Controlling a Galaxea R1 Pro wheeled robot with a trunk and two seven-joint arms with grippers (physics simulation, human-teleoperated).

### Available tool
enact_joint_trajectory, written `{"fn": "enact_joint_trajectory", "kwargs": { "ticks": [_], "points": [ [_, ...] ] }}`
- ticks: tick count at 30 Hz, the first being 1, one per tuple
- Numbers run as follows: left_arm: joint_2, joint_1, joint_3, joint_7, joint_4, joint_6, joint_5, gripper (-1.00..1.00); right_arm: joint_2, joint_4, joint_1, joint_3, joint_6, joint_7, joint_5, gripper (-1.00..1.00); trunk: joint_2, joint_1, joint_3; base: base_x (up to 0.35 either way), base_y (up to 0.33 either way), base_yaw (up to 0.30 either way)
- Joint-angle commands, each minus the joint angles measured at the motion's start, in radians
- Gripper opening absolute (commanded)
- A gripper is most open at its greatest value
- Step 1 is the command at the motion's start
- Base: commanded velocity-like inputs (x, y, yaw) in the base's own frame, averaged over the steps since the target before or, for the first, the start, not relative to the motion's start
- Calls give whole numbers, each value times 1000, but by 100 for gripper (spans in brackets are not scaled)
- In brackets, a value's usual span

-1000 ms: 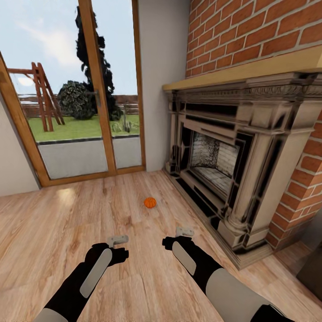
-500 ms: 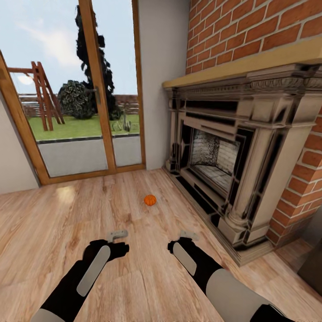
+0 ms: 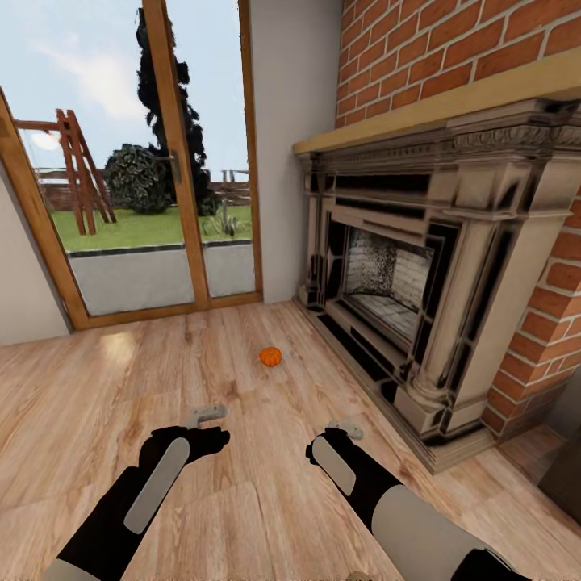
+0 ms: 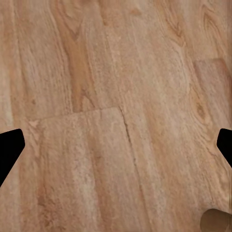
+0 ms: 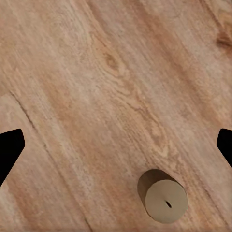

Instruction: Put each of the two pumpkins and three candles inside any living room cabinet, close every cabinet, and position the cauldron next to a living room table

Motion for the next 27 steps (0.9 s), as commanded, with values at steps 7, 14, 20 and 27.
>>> {"fn": "enact_joint_trajectory", "kwargs": {
  "ticks": [7, 14, 20, 27],
  "points": [
    [2, -1, -3, 11, -2, 0, 17, 100, 0, -1, -1, 3, 5, -2, -3, 100, -50, 27, -23, 0, 0, 0],
    [2, -1, -4, 10, -4, 0, 17, 100, 0, 1, -1, 4, 4, 0, -2, 100, -99, 54, -45, 0, 0, 0],
    [2, -1, -4, 11, -4, 0, 17, 100, 0, 22, -1, 9, 5, 0, 6, 100, -141, 77, -64, 0, 0, 0],
    [2, -1, -5, 11, -4, 0, 17, 100, 0, 55, -1, 10, 4, 0, 15, 100, -149, 83, -90, 0, 0, 0]
  ]
}}
